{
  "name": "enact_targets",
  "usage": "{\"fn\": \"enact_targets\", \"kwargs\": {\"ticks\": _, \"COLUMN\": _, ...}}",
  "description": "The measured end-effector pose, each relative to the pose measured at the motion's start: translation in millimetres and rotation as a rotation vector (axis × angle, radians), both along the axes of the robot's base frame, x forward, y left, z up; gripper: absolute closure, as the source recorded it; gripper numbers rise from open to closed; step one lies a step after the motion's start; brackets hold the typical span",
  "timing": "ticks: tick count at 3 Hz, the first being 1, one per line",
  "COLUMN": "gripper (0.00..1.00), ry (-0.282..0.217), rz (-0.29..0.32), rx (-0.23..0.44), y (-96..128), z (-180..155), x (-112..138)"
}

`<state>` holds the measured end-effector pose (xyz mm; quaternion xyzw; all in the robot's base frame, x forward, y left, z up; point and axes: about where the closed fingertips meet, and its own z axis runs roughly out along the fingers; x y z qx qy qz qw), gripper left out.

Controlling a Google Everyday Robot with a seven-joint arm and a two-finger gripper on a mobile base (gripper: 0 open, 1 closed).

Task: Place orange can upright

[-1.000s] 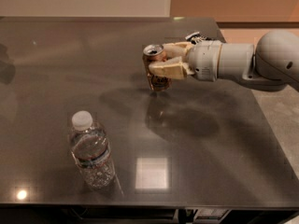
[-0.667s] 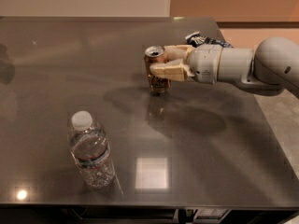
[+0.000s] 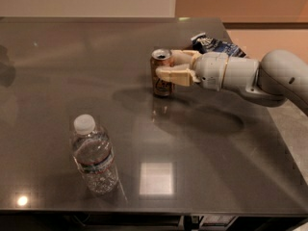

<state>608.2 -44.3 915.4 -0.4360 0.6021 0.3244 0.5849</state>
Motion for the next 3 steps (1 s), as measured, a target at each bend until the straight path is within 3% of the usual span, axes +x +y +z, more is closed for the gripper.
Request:
{"fn": "enact_targets", "kwargs": {"ticks": 1, "gripper": 0.12, "ry": -0.013, "rz": 0.010, "rx": 0.004, "y": 1.9, "z": -3.1, "x": 0.9}}
{"fn": "enact_targets", "kwargs": {"ticks": 2, "gripper": 0.00, "ry": -0.013, "rz": 0.013, "rx": 0.004, "y": 4.2, "z": -2.6, "x": 0.4}}
{"fn": "enact_targets", "kwargs": {"ticks": 3, "gripper": 0.00, "ry": -0.013, "rz": 0.013, "rx": 0.004, "y": 4.3, "z": -2.6, "x": 0.4}}
